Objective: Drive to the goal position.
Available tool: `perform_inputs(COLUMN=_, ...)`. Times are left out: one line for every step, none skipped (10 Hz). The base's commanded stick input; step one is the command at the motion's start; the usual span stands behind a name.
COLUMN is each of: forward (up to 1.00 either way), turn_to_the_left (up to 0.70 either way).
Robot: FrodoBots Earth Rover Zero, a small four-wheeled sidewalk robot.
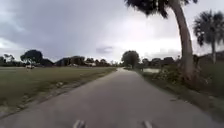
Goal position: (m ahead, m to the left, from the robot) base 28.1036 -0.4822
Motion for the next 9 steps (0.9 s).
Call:
perform_inputs(forward=1.00, turn_to_the_left=0.00)
perform_inputs(forward=1.00, turn_to_the_left=0.00)
perform_inputs(forward=1.00, turn_to_the_left=0.00)
perform_inputs(forward=1.00, turn_to_the_left=0.00)
perform_inputs(forward=1.00, turn_to_the_left=0.00)
perform_inputs(forward=1.00, turn_to_the_left=0.00)
perform_inputs(forward=1.00, turn_to_the_left=0.00)
perform_inputs(forward=1.00, turn_to_the_left=0.00)
perform_inputs(forward=1.00, turn_to_the_left=0.00)
